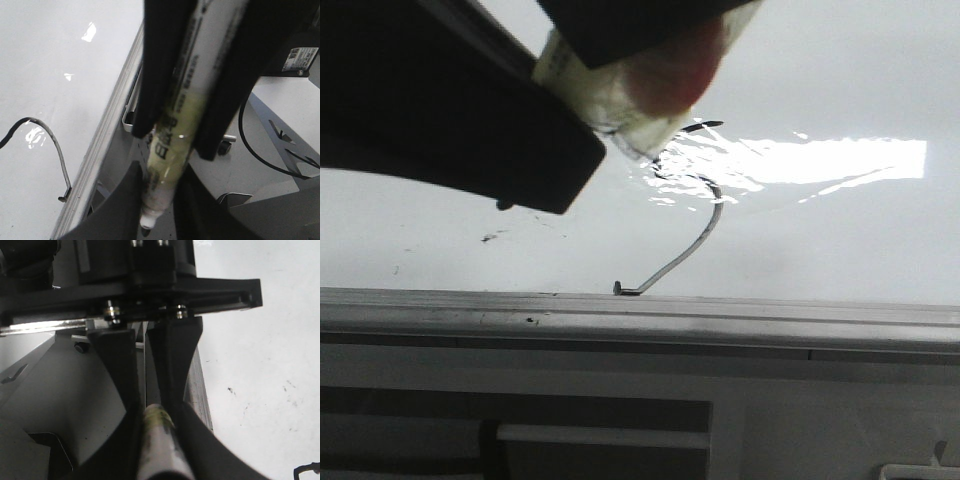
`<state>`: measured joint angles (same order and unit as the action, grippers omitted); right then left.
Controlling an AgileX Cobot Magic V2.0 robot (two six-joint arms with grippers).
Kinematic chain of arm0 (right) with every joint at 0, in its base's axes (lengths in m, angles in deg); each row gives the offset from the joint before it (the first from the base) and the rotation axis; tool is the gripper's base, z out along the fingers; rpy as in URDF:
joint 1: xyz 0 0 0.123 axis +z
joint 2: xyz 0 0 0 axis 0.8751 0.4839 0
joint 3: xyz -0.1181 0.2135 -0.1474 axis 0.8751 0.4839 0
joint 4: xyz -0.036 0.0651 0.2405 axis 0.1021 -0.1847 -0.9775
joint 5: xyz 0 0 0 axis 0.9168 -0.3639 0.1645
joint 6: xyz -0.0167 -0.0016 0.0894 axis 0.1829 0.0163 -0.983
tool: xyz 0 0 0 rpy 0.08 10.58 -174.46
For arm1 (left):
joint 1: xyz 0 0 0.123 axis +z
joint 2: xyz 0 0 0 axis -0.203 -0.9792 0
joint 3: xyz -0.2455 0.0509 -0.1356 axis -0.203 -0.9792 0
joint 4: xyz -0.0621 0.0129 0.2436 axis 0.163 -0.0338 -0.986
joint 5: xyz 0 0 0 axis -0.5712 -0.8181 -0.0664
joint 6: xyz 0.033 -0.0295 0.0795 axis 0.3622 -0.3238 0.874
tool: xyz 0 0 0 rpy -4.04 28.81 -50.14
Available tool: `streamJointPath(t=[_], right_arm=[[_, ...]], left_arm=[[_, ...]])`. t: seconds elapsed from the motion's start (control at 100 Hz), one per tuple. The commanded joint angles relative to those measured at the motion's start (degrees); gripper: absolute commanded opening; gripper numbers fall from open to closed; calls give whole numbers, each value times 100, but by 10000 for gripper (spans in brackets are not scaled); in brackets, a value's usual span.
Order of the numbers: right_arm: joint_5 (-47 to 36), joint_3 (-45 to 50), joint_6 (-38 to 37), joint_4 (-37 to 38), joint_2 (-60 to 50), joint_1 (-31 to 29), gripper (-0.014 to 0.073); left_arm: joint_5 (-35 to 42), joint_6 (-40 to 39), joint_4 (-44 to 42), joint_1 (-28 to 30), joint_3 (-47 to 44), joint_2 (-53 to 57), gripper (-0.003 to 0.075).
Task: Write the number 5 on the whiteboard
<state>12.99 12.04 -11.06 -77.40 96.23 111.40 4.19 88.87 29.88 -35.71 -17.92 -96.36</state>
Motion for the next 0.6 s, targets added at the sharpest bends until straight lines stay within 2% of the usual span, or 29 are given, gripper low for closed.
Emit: streamJointPath(t=[0.0, 0.07, 0.19, 0.26, 0.41, 0.51, 0.59], right_arm=[[-440, -185, 46, -146, -71, -6, 58], [-463, -185, 34, -190, -71, -6, 178], [-598, -185, 34, -190, -86, -44, 451], [-795, -185, 34, -190, -187, -151, 535], [-1164, -185, 28, -199, -621, -544, 542], [-1110, -185, 13, -199, -891, -836, 538], [-924, -185, 0, -199, -1047, -1059, 455]], left_arm=[[314, -154, 268, 10, 182, 55, -20], [314, -154, 259, 10, 182, 55, -20], [314, -154, 282, 16, 182, 55, -20], [432, -317, 322, 16, 135, 55, -20], [1149, -933, 332, 16, -124, 55, -20], [1677, -1233, 474, 16, -377, 55, -20], [2407, -1579, 919, 16, -616, 55, -20]])
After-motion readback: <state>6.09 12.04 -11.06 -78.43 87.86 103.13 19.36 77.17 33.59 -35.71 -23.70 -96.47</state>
